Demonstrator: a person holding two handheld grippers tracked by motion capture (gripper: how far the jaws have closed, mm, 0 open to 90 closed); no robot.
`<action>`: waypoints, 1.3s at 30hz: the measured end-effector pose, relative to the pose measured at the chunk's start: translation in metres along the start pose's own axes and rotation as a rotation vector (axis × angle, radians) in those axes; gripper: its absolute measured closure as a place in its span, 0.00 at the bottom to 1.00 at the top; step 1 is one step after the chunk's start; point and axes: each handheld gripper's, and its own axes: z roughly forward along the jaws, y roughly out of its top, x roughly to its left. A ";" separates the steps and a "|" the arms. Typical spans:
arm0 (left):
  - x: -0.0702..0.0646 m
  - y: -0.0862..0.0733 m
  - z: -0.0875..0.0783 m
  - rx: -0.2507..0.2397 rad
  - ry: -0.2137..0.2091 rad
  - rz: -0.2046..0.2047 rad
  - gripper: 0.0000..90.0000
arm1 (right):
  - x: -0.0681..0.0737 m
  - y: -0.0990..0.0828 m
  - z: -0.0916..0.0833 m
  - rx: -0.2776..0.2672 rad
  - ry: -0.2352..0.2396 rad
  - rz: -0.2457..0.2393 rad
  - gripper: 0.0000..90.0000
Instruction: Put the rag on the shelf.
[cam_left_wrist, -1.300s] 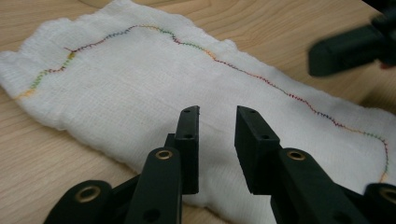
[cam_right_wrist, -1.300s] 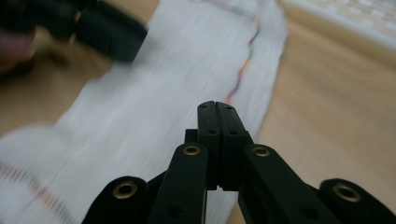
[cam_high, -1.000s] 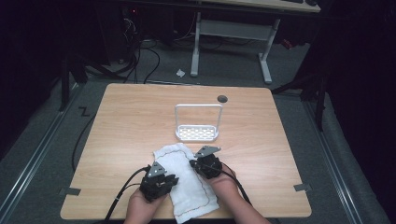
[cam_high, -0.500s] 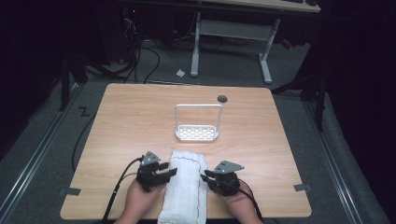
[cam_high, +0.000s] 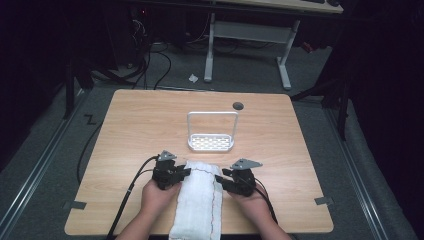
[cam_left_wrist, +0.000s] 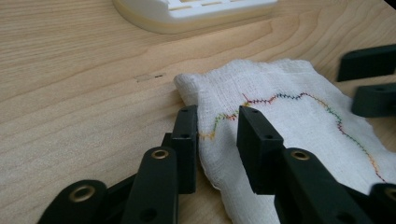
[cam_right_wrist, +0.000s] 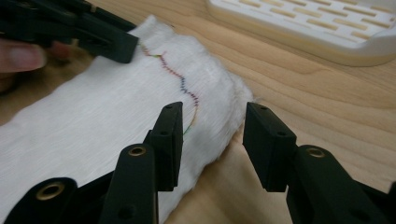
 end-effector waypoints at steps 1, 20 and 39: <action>0.000 -0.001 0.000 -0.002 -0.004 -0.001 0.82 | 0.000 0.004 0.011 0.017 -0.012 -0.014 0.56; -0.002 -0.013 -0.005 -0.021 -0.040 0.009 0.91 | 0.012 0.005 0.019 0.005 -0.004 -0.065 0.92; -0.018 -0.007 -0.025 -0.133 -0.026 0.024 0.95 | 0.010 0.007 0.002 -0.081 0.017 -0.049 0.92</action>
